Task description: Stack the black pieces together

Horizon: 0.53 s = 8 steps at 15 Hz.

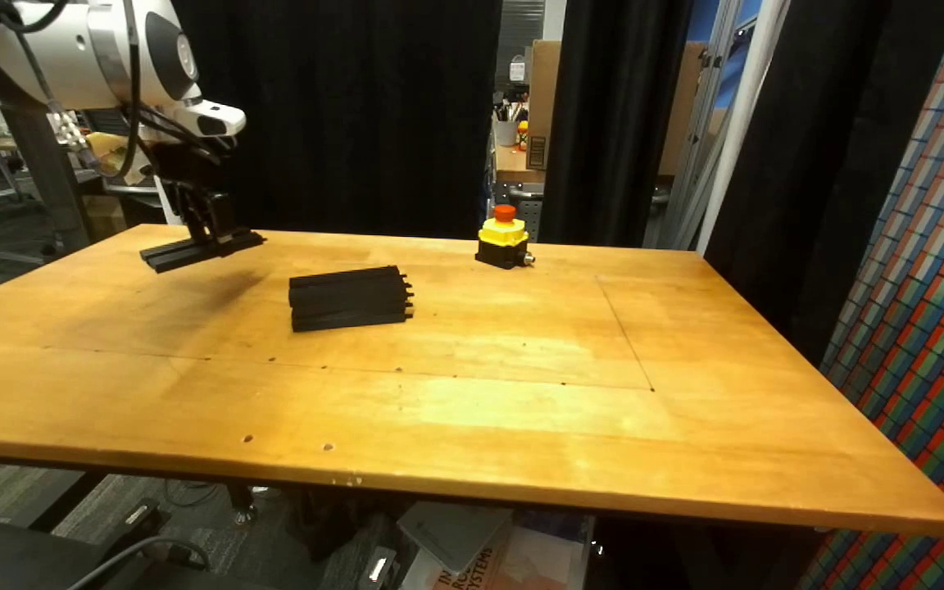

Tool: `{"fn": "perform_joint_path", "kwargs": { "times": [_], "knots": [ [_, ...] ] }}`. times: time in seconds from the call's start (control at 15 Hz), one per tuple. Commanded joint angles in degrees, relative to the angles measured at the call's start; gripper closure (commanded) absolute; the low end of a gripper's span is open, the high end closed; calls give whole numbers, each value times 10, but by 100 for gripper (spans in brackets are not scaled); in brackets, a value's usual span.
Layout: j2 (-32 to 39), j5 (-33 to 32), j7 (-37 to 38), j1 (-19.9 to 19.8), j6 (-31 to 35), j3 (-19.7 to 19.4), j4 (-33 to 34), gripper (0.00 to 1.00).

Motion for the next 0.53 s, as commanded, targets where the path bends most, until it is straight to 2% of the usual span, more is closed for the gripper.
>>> {"fn": "perform_joint_path", "kwargs": {
  "times": [0.0,0.47],
  "knots": [
    [-65,14,17,-32,-7,-6,-51,52],
    [-140,7,62,-90,1,-19,-128,52]
  ]
}}
